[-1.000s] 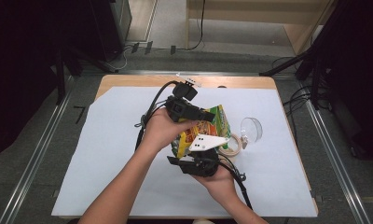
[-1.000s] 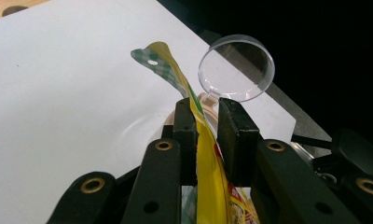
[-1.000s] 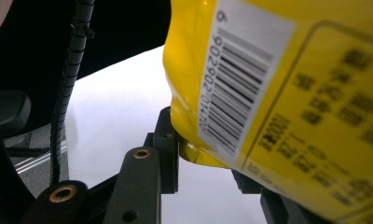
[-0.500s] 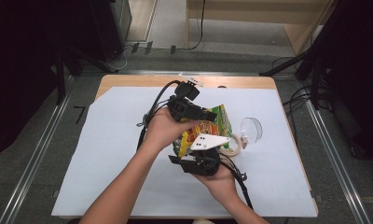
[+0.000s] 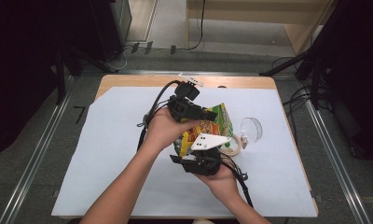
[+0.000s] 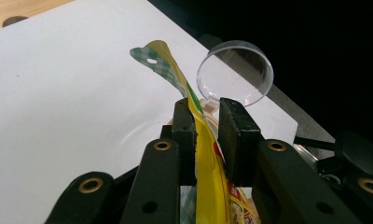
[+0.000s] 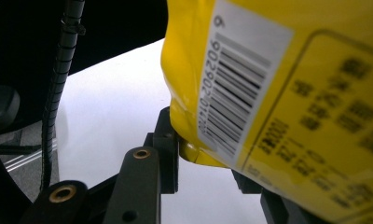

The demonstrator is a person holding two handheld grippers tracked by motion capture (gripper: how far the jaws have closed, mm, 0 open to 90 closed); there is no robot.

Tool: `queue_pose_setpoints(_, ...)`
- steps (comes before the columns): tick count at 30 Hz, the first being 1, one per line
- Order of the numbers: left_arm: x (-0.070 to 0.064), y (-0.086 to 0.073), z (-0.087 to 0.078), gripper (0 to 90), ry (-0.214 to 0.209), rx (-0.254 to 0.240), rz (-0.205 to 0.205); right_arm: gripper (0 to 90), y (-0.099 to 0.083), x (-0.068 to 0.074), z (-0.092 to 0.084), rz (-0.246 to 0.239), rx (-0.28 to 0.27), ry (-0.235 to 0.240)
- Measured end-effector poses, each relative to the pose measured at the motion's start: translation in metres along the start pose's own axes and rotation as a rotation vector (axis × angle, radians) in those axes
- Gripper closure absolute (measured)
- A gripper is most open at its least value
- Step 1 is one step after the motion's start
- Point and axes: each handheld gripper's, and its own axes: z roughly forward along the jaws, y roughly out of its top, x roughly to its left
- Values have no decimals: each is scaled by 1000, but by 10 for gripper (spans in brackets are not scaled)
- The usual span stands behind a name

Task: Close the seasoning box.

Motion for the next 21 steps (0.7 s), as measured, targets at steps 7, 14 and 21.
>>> queue_pose_setpoints(7,-1,2,2,773,1,-1,3,683,0,-2,-1,3,-1,-6)
queue_pose_setpoints(14,0,2,2,773,1,3,1,683,0,-1,-1,3,-1,-4)
queue_pose_setpoints(21,-1,3,2,773,5,1,7,684,0,-2,-1,8,-6,-6)
